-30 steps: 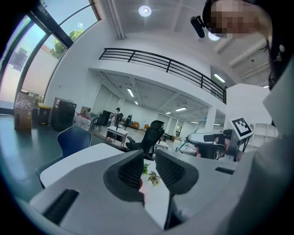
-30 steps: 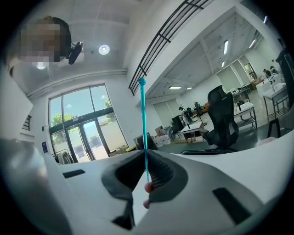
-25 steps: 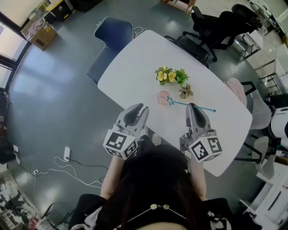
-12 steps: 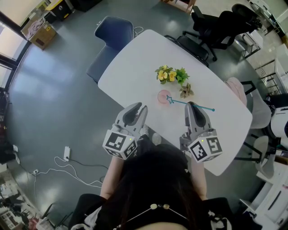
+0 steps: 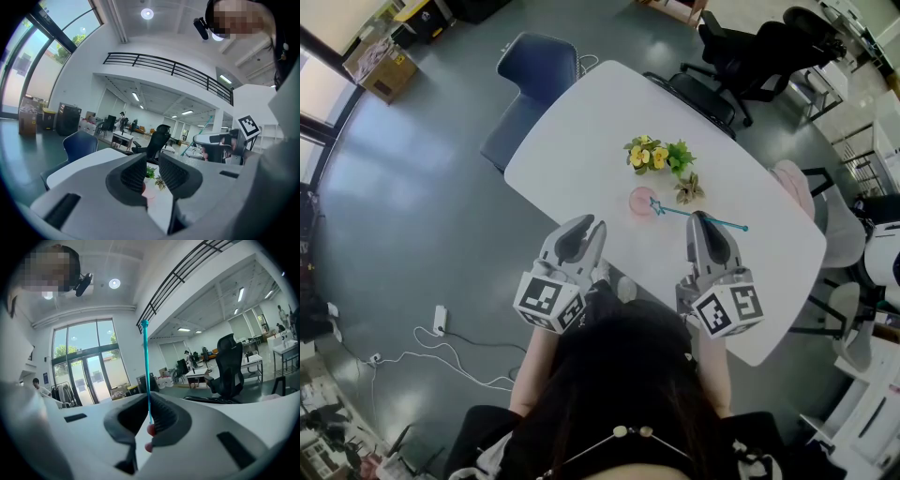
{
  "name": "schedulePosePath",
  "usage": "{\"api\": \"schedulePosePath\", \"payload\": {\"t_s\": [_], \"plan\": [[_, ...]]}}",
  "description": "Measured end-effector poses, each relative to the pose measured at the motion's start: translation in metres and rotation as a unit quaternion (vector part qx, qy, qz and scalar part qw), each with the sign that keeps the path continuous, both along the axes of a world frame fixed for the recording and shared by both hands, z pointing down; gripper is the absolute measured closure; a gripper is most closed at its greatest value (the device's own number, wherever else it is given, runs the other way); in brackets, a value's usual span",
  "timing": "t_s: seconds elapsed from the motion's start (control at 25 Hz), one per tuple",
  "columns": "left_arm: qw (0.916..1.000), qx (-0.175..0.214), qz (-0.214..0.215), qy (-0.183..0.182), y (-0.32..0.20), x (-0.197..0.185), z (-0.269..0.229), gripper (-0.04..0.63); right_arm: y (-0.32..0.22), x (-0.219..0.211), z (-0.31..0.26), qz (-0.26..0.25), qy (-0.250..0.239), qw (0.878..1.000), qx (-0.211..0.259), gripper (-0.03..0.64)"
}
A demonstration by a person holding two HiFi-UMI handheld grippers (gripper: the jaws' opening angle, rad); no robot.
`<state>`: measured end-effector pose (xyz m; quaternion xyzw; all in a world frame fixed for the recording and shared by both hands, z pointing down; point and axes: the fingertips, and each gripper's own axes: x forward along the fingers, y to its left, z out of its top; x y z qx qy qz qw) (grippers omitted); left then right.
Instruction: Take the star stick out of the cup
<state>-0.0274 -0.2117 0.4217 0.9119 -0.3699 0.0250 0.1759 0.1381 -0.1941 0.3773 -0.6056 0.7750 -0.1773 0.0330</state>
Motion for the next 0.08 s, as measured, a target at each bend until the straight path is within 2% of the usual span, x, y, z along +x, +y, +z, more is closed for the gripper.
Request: {"api": "schedulePosePath", "payload": {"t_s": [0.08], "plan": [[1.0000, 0.000, -0.001, 0.000, -0.0009, -0.0003, 0.0008, 0.514, -0.0008, 0.0009, 0.0010, 0.001, 0.001, 1.000, 0.000, 0.598]]}}
